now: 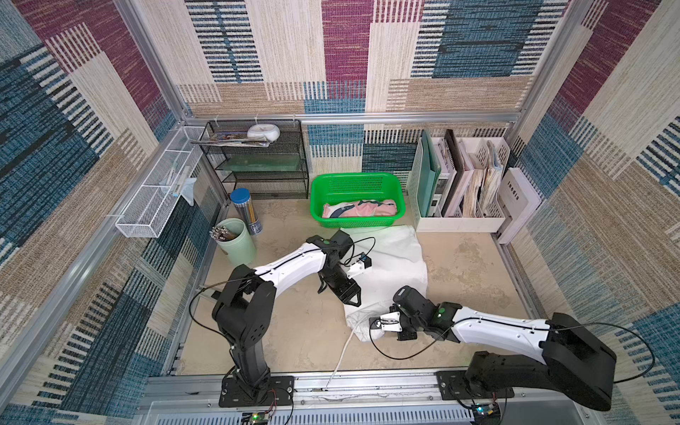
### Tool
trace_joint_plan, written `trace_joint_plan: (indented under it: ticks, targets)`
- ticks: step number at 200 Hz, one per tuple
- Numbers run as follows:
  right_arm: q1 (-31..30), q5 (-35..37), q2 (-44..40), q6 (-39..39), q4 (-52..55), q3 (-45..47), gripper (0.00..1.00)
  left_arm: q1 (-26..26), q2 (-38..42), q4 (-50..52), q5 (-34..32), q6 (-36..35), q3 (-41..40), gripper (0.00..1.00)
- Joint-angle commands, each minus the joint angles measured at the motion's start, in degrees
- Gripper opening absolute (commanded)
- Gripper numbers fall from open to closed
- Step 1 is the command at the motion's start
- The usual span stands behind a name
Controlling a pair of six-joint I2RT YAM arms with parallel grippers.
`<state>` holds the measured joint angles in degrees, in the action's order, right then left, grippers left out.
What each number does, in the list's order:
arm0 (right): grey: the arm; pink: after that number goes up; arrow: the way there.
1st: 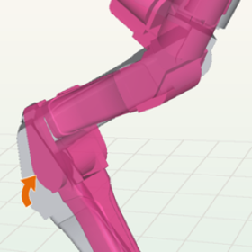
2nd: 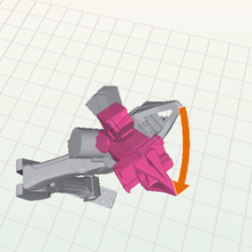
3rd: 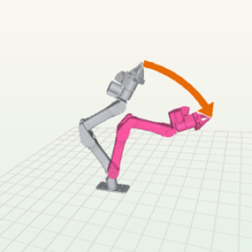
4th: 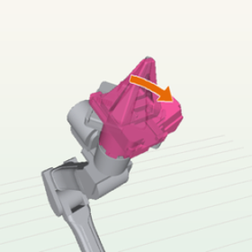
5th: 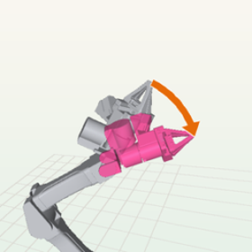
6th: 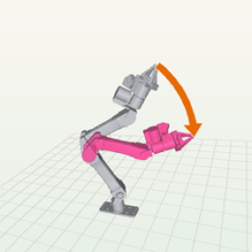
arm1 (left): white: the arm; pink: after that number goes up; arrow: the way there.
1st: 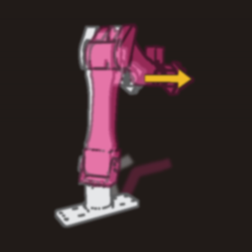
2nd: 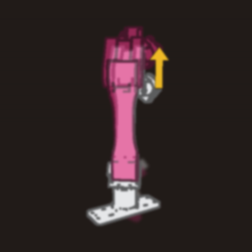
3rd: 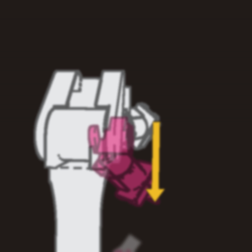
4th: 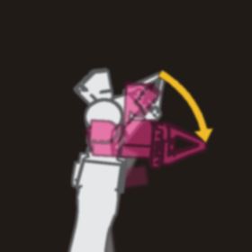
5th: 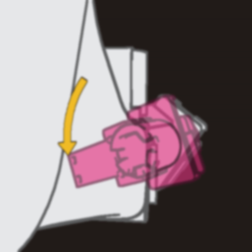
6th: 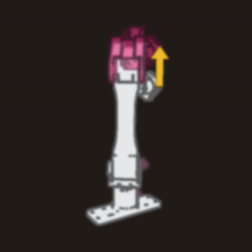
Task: Roll up the shorts
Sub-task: Roll the shorts at the center of the board.
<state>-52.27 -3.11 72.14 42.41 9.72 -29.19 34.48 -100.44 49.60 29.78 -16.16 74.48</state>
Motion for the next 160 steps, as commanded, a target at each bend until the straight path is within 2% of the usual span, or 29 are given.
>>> trace_joint_plan:
  ticks: [1, 45, 97, 133, 160]
  targets:
    - [0.72, -5.73, 0.93, -4.85, 4.64, -2.41, 0.00, -1.24, 5.87, -3.76, -3.16, 2.90, -2.09, 0.64]
    - [3.24, -12.33, 4.89, -8.20, 8.11, -7.73, 0.00, -1.34, 18.92, -6.63, -9.60, 4.00, -6.81, 0.63]
    - [6.06, -20.12, 4.19, -10.84, 9.30, -9.73, 0.00, -1.01, 33.40, -15.32, -19.64, 2.26, -14.53, 0.64]
    - [7.92, -24.07, 8.78, -13.01, 13.14, -14.29, 0.00, 1.31, 38.13, -15.98, -23.98, 0.35, -16.31, 0.64]
    - [9.08, -27.47, 16.98, -14.24, 18.31, -19.90, 0.00, 5.13, 39.83, -16.03, -27.15, -1.35, -17.39, 0.64]
